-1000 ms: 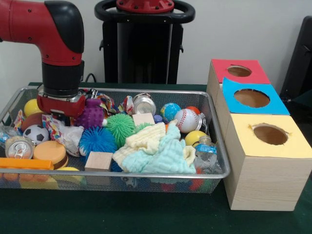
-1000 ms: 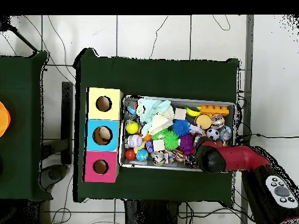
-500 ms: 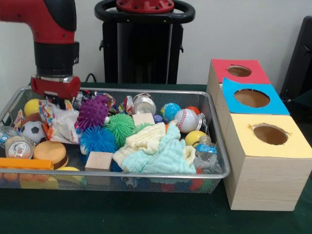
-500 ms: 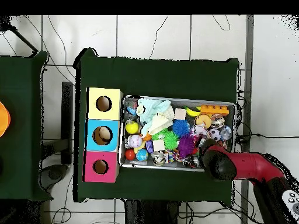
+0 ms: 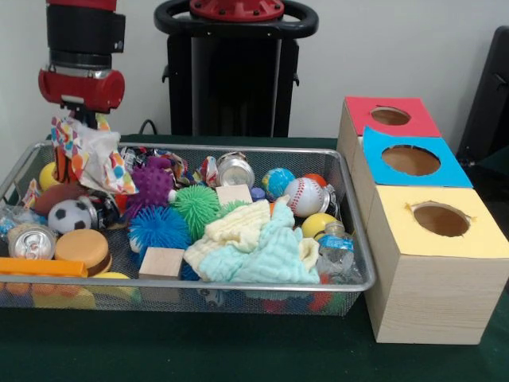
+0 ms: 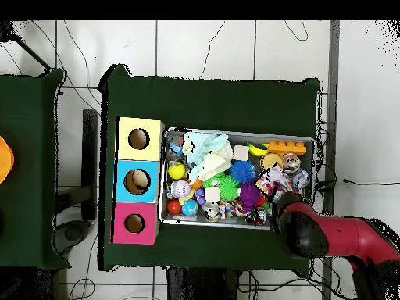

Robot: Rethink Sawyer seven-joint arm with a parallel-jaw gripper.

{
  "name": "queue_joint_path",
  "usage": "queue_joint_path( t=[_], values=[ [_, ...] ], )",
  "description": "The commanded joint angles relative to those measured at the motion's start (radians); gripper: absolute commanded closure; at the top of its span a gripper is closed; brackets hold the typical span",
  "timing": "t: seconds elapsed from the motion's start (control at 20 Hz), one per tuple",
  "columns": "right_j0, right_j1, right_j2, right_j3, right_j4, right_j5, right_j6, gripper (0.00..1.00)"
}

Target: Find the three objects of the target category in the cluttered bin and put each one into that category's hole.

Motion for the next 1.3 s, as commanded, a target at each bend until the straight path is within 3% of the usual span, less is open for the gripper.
queue_joint_path(
  t=[0.05, 0.35, 0.95, 1.3],
  values=[
    [0.039, -0.084, 0.065, 0.110, 0.034, 0.131, -0.111, 1.00],
    [0.151, -0.163, -0.028, 0.173, 0.031, 0.104, 0.007, 1.00],
    [0.285, -0.165, -0.151, 0.218, 0.078, 0.076, 0.118, 1.00],
    [0.337, -0.075, -0.220, 0.198, 0.058, -0.032, 0.142, 1.00]
  ],
)
